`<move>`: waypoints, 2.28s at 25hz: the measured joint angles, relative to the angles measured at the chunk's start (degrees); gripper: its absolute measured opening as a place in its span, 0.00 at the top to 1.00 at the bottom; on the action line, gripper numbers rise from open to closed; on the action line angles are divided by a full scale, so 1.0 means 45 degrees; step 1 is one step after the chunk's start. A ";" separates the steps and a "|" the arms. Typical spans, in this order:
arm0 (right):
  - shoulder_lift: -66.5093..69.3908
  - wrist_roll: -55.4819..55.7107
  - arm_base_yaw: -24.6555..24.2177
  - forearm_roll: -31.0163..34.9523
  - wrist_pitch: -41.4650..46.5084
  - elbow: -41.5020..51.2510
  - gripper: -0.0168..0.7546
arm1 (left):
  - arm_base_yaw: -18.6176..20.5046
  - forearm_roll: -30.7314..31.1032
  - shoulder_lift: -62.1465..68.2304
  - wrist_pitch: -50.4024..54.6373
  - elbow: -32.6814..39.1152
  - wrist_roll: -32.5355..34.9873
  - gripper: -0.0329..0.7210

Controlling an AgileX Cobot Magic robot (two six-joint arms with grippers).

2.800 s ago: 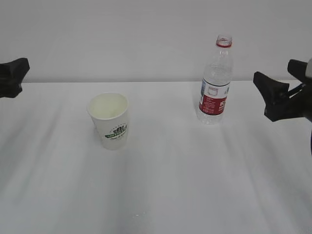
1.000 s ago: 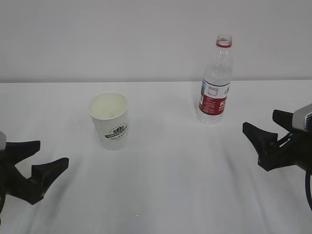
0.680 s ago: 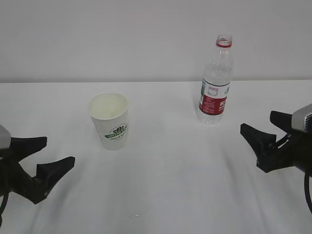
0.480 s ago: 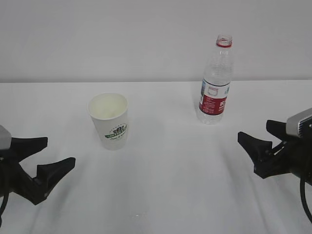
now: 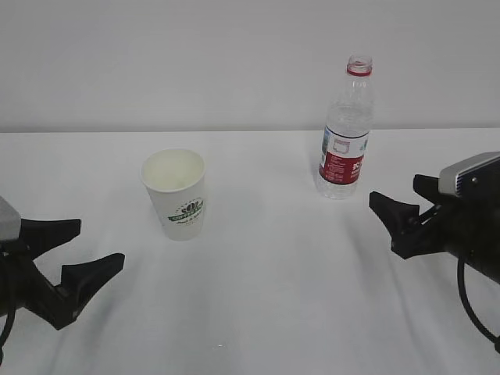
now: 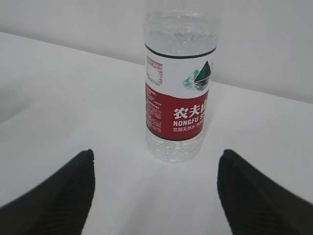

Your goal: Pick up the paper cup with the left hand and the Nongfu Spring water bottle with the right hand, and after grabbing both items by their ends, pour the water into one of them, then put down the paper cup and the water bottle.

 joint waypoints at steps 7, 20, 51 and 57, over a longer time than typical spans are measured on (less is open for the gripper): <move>0.1102 0.0000 0.0000 0.0000 -0.0020 -0.1001 0.21 | 0.0000 0.0009 0.0000 0.0000 -0.0030 0.0000 0.06; 0.2998 0.0494 0.0000 -0.0617 -0.0020 -0.3148 0.21 | 0.0000 0.0009 0.0000 0.0000 -0.0040 0.0000 0.07; 0.5086 0.1186 0.0000 -0.1289 0.0889 -0.7261 0.21 | 0.0000 0.0009 0.0000 0.0000 -0.0082 0.0000 0.11; 0.5511 0.1733 0.0000 -0.1455 0.0889 -0.7934 0.21 | 0.0000 0.0009 0.0000 0.0000 -0.0068 0.0000 0.12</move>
